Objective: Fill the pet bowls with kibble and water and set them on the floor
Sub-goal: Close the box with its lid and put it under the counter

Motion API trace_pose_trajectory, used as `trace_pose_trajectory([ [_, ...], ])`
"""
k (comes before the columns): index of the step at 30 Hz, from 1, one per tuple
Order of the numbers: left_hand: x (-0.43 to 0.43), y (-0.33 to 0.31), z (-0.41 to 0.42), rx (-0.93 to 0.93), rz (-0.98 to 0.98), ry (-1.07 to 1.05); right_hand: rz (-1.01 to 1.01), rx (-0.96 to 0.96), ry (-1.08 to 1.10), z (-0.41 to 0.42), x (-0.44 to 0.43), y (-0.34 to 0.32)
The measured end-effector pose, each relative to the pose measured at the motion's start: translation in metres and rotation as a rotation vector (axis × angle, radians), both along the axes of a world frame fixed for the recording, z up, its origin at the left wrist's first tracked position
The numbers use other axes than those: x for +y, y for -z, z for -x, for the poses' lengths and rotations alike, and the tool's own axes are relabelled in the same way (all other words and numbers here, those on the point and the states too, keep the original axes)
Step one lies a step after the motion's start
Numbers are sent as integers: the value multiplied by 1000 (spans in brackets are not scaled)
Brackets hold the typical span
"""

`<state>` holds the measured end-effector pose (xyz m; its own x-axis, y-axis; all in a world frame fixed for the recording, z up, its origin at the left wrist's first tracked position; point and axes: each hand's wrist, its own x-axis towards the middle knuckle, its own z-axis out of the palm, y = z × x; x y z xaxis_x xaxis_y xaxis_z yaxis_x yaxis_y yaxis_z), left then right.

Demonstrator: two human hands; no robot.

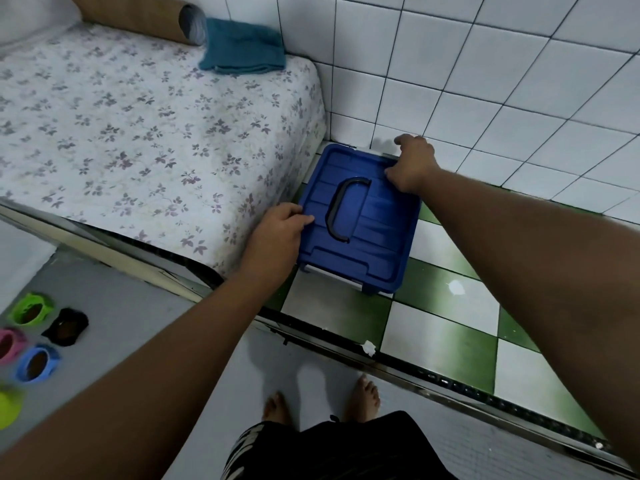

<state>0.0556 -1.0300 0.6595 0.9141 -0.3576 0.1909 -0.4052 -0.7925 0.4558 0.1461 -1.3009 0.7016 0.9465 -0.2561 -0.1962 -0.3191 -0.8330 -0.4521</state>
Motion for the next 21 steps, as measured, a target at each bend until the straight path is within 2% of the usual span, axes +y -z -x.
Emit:
trace_pose_trajectory([
  [5,9,2,4,19,-89,83,-167,81,-69,-19,5,-4],
  [9,20,-18,9,188,-159,127,-211,146,-102,-27,1,-4],
  [11,26,-26,10,276,-303,171,-209,148,-112,-27,0,-1],
  [14,20,-29,20,288,-495,171,-207,112,-101,-25,0,2],
  [21,-3,-9,33,184,-248,0,-180,-6,-79,-18,2,7],
])
